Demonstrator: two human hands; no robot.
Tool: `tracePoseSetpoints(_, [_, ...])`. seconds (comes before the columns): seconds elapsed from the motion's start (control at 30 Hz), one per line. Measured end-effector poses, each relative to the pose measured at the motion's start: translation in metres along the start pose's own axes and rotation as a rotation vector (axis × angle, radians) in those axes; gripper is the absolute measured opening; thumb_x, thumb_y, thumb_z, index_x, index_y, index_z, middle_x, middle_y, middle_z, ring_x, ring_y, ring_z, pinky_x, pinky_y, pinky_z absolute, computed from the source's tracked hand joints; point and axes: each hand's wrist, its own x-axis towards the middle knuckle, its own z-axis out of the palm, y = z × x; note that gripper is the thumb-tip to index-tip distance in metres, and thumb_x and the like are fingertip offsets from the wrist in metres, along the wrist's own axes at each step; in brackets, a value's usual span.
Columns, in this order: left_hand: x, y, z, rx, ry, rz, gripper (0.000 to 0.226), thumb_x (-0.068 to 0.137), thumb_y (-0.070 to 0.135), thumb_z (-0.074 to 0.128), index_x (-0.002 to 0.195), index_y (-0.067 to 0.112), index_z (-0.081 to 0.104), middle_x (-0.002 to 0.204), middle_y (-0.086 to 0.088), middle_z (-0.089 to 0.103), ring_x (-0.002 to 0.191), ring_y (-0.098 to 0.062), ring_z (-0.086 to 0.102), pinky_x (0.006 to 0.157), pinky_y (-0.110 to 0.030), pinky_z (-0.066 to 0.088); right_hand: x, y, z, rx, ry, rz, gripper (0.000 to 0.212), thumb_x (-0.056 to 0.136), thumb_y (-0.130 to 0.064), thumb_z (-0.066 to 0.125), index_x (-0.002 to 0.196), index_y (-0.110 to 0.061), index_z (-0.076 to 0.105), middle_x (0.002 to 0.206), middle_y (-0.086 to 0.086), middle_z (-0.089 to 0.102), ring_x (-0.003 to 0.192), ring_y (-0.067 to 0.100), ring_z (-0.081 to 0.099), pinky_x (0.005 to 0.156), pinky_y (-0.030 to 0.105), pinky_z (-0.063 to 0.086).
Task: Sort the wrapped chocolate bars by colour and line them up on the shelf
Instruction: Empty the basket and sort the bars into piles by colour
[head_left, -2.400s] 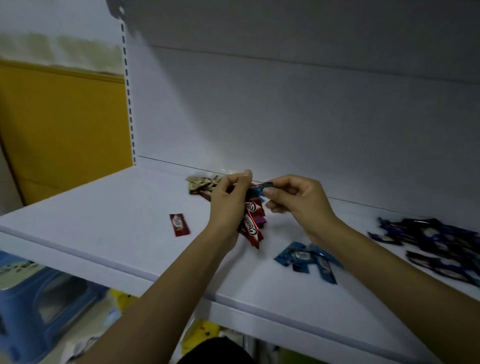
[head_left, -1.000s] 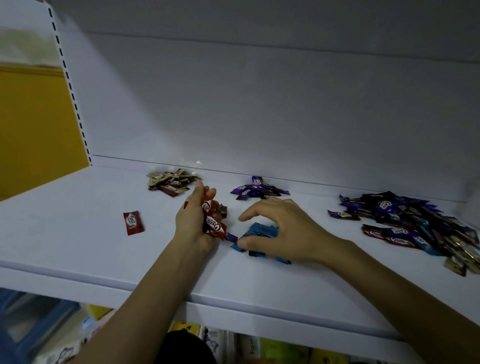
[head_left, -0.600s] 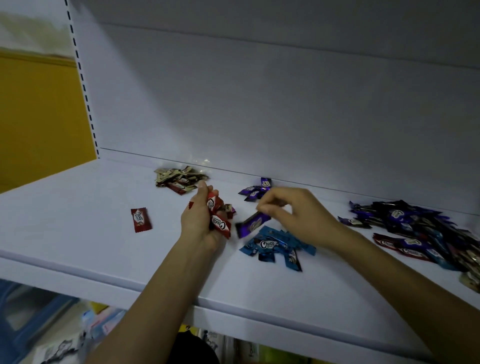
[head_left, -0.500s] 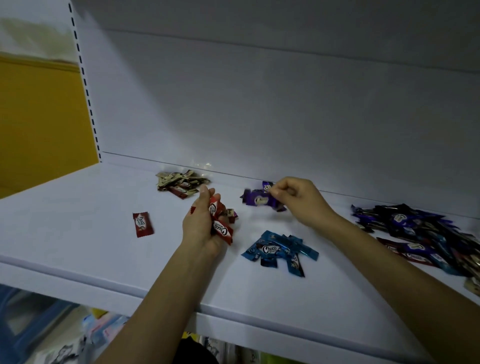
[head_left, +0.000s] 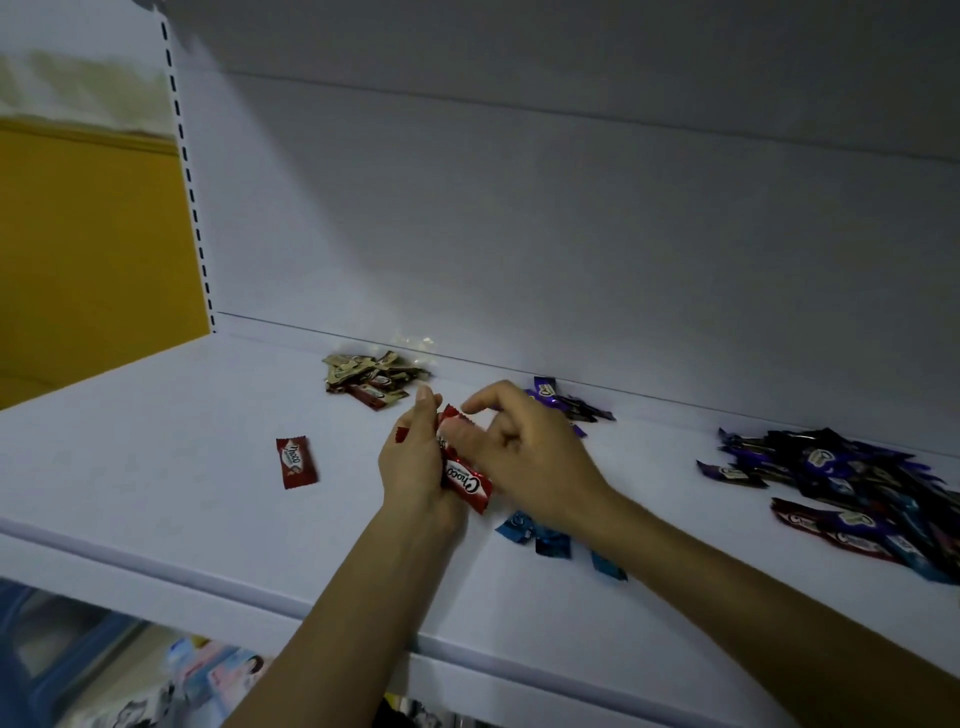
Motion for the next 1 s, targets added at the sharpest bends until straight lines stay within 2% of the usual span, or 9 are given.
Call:
tracePoseSetpoints(0.1, [0.0,-0.002,0.004,-0.036,-0.036,-0.001,0.03,0.096,0.039,0.053,0.101,0.01,0.058,0.087,-0.012,0.058,0.076,-0.02,0.061,0.064,-0.028,0.052,0.0,-0.012,0.021,-0.312,0.071,-0.068,0.041,0.09,-0.063,0.038,0.116,-0.032,0.044,0.084,-0.008,0.066,0.078,0.013,0.063,0.067,0.03,0.049])
tracePoseSetpoints(0.2, [-0.001,0.008,0.011,-0.07,0.023,-0.012,0.034,0.095,0.037,0.056,0.106,0.006,0.061,0.104,-0.013,0.067,0.089,-0.024,0.065,0.072,-0.035,0.053,0.018,-0.011,0.025,-0.346,0.219,-0.12,0.026,0.098,-0.046,0.039,0.11,-0.026,0.051,0.083,-0.002,0.067,0.077,0.019,0.063,0.064,0.031,0.047])
tracePoseSetpoints(0.3, [-0.008,0.021,0.019,-0.038,-0.07,-0.046,0.029,0.094,0.036,0.057,0.1,0.009,0.064,0.101,-0.014,0.071,0.092,-0.025,0.068,0.079,-0.041,0.055,0.041,-0.005,0.02,-0.209,0.257,0.007,0.022,0.096,-0.042,0.047,0.101,-0.024,0.059,0.083,-0.003,0.067,0.075,0.016,0.063,0.057,0.028,0.044])
tracePoseSetpoints(0.4, [-0.01,0.029,0.021,0.095,-0.081,-0.03,0.016,0.092,0.016,0.062,0.106,0.009,0.063,0.099,-0.012,0.069,0.097,-0.023,0.065,0.083,-0.042,0.054,0.058,-0.001,0.025,-0.055,0.263,0.137,0.018,0.094,-0.039,0.052,0.09,-0.025,0.063,0.081,-0.005,0.067,0.074,0.016,0.063,0.061,0.03,0.05])
tracePoseSetpoints(0.5, [-0.008,0.042,0.013,0.184,-0.118,-0.011,0.041,0.091,-0.008,0.051,0.128,0.009,0.055,0.116,-0.018,0.063,0.103,-0.025,0.062,0.078,-0.033,0.054,0.073,-0.006,0.031,0.207,0.259,0.252,0.015,0.089,-0.032,0.062,0.078,-0.023,0.065,0.077,-0.001,0.068,0.075,0.019,0.064,0.068,0.034,0.052])
tracePoseSetpoints(0.57, [-0.005,0.053,0.002,0.226,-0.106,0.019,0.045,0.09,-0.015,0.046,0.129,0.006,0.053,0.123,-0.021,0.06,0.099,-0.026,0.06,0.074,-0.03,0.054,0.078,-0.012,0.037,0.346,0.245,0.302,0.014,0.087,-0.028,0.065,0.076,-0.02,0.066,0.076,-0.001,0.067,0.075,0.019,0.063,0.068,0.031,0.05])
tracePoseSetpoints(0.7, [0.0,0.078,-0.028,0.322,-0.051,0.124,0.039,0.088,-0.016,0.05,0.123,0.002,0.057,0.105,-0.019,0.065,0.084,-0.024,0.062,0.064,-0.026,0.057,0.082,-0.027,0.058,0.546,0.153,0.335,0.01,0.087,-0.023,0.067,0.079,-0.018,0.068,0.081,0.002,0.07,0.066,0.012,0.066,0.058,0.021,0.051])
tracePoseSetpoints(0.83, [0.002,0.101,-0.05,0.454,-0.004,0.223,0.027,0.089,-0.007,0.057,0.109,0.008,0.065,0.08,-0.01,0.07,0.063,-0.017,0.066,0.05,-0.023,0.054,0.087,-0.048,0.085,0.572,0.133,0.305,0.01,0.085,-0.021,0.067,0.077,-0.017,0.067,0.078,0.004,0.069,0.07,0.019,0.066,0.064,0.03,0.056])
tracePoseSetpoints(1.0, [0.007,0.136,-0.074,0.571,0.084,0.315,0.033,0.088,-0.004,0.061,0.117,0.011,0.061,0.095,-0.012,0.068,0.08,-0.021,0.067,0.064,-0.027,0.054,0.096,-0.06,0.099,0.679,0.27,0.35,0.018,0.09,-0.019,0.061,0.073,-0.016,0.061,0.059,-0.006,0.056,0.043,0.001,0.049,0.039,0.014,0.038])
